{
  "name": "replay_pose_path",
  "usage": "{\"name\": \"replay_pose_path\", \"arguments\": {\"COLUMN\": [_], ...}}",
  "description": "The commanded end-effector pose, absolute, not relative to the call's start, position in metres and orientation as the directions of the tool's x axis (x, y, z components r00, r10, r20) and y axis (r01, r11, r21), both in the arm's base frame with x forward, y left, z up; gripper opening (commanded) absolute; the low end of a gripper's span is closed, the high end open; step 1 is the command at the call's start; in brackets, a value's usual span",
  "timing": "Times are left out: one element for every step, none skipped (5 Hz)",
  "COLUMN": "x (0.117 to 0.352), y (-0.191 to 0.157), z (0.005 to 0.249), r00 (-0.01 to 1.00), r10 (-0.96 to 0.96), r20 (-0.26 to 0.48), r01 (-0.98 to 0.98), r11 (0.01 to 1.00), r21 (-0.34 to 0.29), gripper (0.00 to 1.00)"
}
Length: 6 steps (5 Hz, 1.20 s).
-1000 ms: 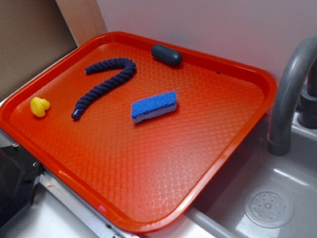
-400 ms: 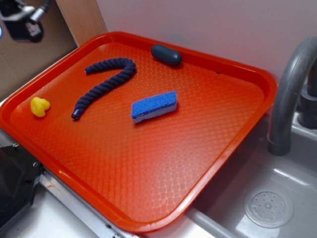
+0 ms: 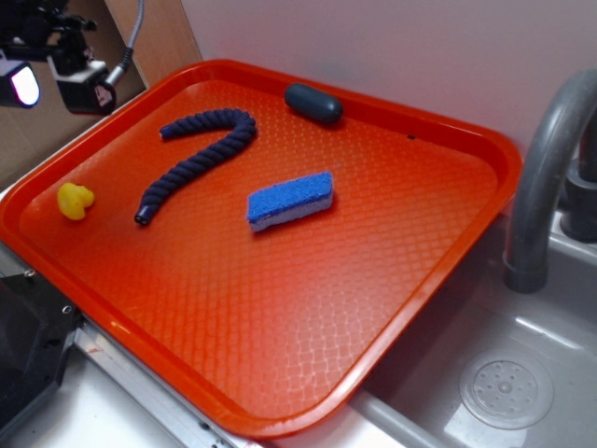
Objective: Grab the yellow duck.
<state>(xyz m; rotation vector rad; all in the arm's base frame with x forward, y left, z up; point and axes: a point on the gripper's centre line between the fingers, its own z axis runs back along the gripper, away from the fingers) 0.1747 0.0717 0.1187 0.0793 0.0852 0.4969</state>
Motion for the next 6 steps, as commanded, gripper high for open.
{"name": "replay_pose_path", "arguments": {"x": [0.161,0.161,0.167,0.169,0.163,0.16], "y": [0.083,0.093,0.107,0.113,0.11,0.115], "z": [0.094,0.079,0.065,0.054,0.044,0.037], "r00": [0.88,0.864,0.841,0.845,0.866,0.859], "r10": [0.471,0.498,0.534,0.526,0.486,0.492], "r20": [-0.059,-0.072,-0.089,-0.093,-0.119,-0.143], "r01": [-0.454,-0.469,-0.493,-0.475,-0.423,-0.42], "r11": [0.872,0.849,0.823,0.82,0.838,0.836], "r21": [0.183,0.243,0.281,0.319,0.344,0.354], "gripper": [1.0,1.0,1.0,1.0,1.0,1.0]}}
